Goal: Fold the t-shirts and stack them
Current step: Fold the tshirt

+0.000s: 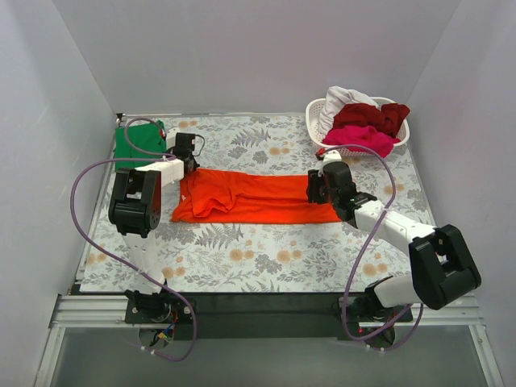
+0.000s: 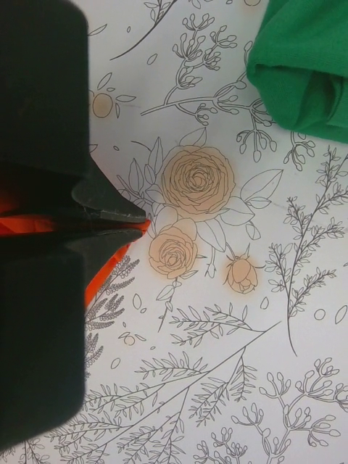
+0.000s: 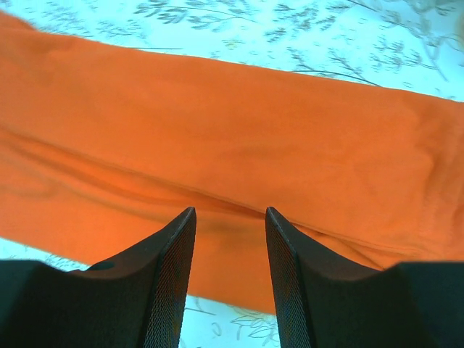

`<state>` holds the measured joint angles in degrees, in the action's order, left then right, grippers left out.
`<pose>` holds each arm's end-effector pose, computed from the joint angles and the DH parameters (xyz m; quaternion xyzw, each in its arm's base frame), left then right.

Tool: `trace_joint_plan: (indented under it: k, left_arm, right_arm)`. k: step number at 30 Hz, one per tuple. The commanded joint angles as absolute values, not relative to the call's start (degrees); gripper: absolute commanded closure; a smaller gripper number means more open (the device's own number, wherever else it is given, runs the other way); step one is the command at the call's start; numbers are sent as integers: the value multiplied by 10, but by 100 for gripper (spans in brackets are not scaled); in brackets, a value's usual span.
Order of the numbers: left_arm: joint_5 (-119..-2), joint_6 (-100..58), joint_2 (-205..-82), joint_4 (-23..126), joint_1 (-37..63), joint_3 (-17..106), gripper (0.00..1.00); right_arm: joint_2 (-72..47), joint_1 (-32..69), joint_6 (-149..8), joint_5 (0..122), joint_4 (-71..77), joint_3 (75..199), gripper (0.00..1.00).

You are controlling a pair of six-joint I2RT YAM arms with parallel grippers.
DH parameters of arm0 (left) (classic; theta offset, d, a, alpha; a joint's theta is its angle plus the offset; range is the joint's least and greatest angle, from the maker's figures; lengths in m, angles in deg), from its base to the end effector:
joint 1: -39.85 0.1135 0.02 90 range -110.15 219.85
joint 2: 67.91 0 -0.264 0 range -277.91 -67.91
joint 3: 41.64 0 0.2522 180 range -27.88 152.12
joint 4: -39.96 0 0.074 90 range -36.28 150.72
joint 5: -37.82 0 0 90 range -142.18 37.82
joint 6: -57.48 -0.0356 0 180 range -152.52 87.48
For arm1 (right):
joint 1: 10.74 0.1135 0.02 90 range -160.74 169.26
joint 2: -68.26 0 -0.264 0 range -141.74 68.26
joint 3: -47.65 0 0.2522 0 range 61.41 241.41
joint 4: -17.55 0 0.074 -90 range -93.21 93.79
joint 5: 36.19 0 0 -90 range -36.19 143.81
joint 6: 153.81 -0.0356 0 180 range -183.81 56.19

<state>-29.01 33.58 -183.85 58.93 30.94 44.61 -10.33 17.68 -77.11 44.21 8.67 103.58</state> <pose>0.4221 -0.0520 0.1459 -0.5009 0.7708 -0.0615 0.3887 0.2609 0.1345 0.2180 -0.0739 0.8674 0.1050 0.4807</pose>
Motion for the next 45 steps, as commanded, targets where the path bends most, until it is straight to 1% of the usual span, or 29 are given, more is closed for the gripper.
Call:
trace_joint_plan:
  k: [1, 8, 17, 29, 31, 33, 34, 36, 37, 45]
  left_arm:
    - [-278, 337, -1816, 593, 312, 455, 100]
    - [-285, 342, -1807, 594, 325, 445, 100]
    - [-293, 344, -1807, 593, 327, 443, 100]
    - [-298, 341, -1807, 591, 328, 439, 100]
    - [-298, 340, -1806, 591, 328, 438, 100]
    - [-298, 341, -1804, 591, 330, 438, 100]
    - [-299, 341, -1802, 590, 331, 436, 100]
    - [-303, 341, -1798, 587, 334, 433, 100]
    - [-305, 342, -1797, 586, 336, 431, 100]
    - [-301, 348, -1769, 586, 362, 404, 100]
  right_arm:
    - [-122, 151, -770, 418, 104, 1047, 61]
    - [-170, 80, -758, 400, 99, 1075, 61]
    - [-184, -10, -752, 448, 105, 1084, 57]
    - [-287, -57, -755, 461, 109, 1156, 59]
    - [-303, -61, -755, 463, 109, 1163, 61]
    - [-311, -67, -755, 469, 109, 1167, 71]
    - [-318, -68, -756, 472, 109, 1168, 83]
    - [-325, -72, -760, 472, 106, 1171, 97]
    - [-331, -75, -760, 477, 104, 1172, 99]
    - [-318, -102, -779, 468, 87, 1158, 99]
